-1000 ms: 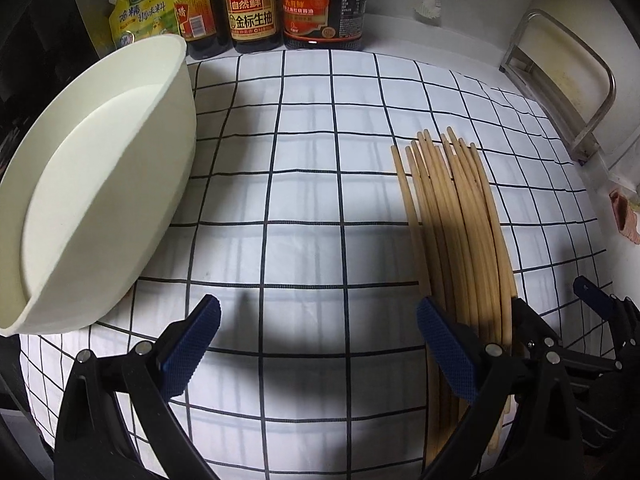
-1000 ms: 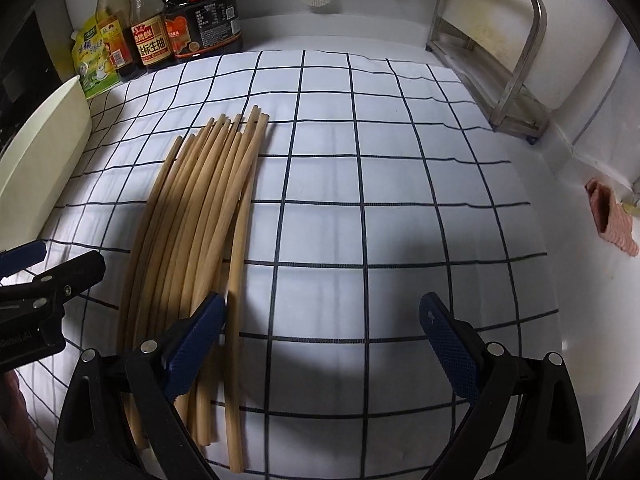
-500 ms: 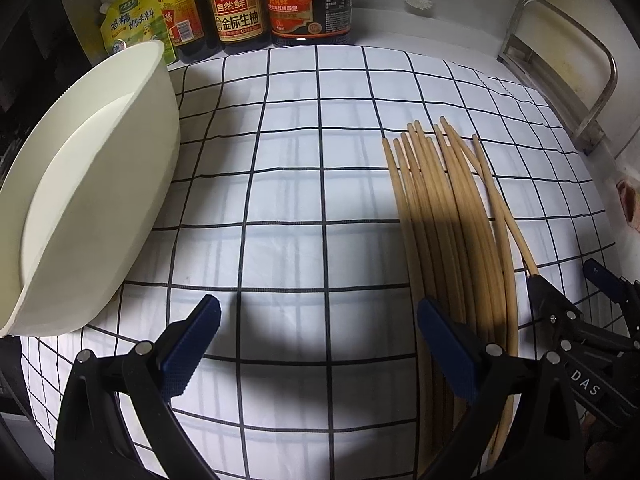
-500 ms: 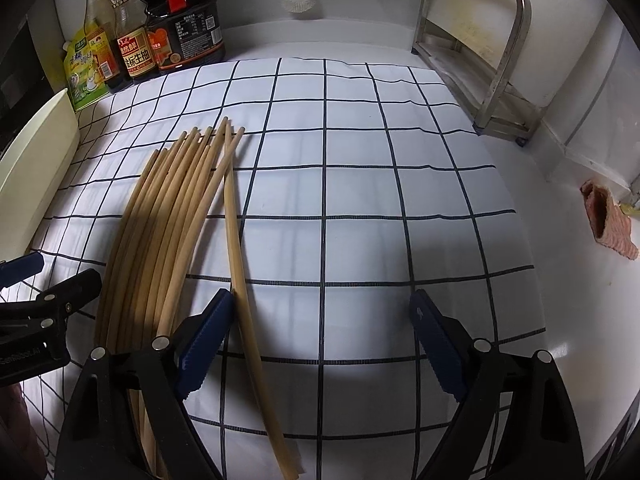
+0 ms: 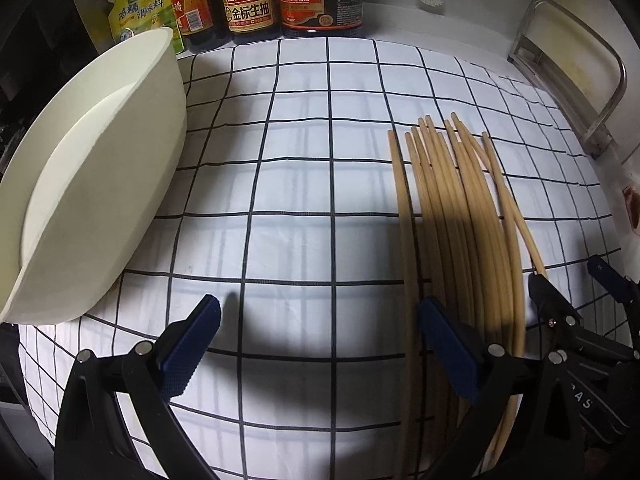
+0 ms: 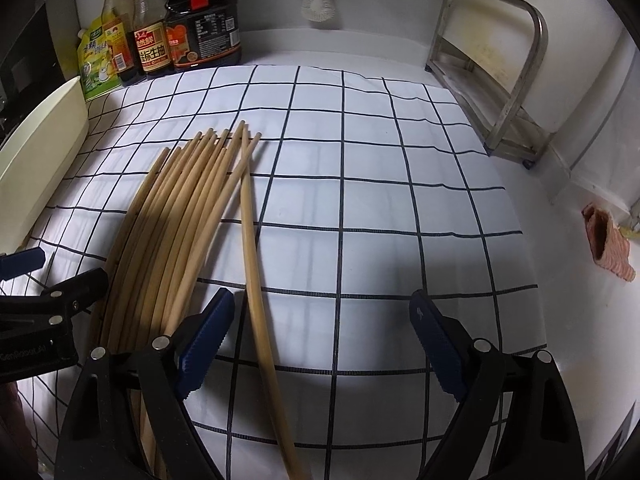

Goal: Organize utensils
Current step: 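Move both tools down toward the wooden chopstick bundle, then close the right tool on one chopstick while the left tool grasps another chopstick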

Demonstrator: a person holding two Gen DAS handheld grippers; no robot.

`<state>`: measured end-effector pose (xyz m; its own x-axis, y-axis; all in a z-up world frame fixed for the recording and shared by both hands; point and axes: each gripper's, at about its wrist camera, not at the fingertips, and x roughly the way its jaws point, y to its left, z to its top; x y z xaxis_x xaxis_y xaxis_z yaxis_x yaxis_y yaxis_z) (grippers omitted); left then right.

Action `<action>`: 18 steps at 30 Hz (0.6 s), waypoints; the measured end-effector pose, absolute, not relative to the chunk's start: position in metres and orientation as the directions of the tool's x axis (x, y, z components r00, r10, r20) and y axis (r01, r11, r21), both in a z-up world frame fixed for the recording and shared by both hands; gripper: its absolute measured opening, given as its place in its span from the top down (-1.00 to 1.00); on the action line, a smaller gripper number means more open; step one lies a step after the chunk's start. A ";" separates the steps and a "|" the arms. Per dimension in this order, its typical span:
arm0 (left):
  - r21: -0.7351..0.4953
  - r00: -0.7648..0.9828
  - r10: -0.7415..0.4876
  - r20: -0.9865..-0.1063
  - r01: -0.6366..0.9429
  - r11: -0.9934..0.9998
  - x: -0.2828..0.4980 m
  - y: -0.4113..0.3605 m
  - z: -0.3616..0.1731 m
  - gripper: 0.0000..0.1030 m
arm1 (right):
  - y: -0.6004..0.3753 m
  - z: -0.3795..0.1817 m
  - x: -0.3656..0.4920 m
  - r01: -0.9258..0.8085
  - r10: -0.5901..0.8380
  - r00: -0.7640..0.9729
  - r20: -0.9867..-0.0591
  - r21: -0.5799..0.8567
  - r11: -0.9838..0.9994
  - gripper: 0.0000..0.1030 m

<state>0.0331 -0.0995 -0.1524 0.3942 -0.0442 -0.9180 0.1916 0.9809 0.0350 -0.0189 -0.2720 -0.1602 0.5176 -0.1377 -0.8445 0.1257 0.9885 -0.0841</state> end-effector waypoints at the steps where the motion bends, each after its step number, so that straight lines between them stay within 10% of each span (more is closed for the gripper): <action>1: 0.049 0.393 -0.031 -0.919 0.190 0.981 0.034 -0.099 -0.153 -0.90 | -0.271 -0.160 -0.019 0.122 -0.140 0.519 -0.843 -0.089 0.989 -0.66; 10: 0.065 0.419 -0.027 -0.908 0.204 0.977 0.031 -0.100 -0.151 -0.87 | -0.265 -0.158 -0.018 0.088 -0.128 0.527 -0.840 -0.096 0.992 -0.46; 18: 0.010 0.426 -0.118 -0.897 0.287 0.958 0.025 -0.116 -0.145 0.35 | -0.255 -0.156 -0.020 0.012 -0.046 0.534 -0.844 -0.047 0.999 0.25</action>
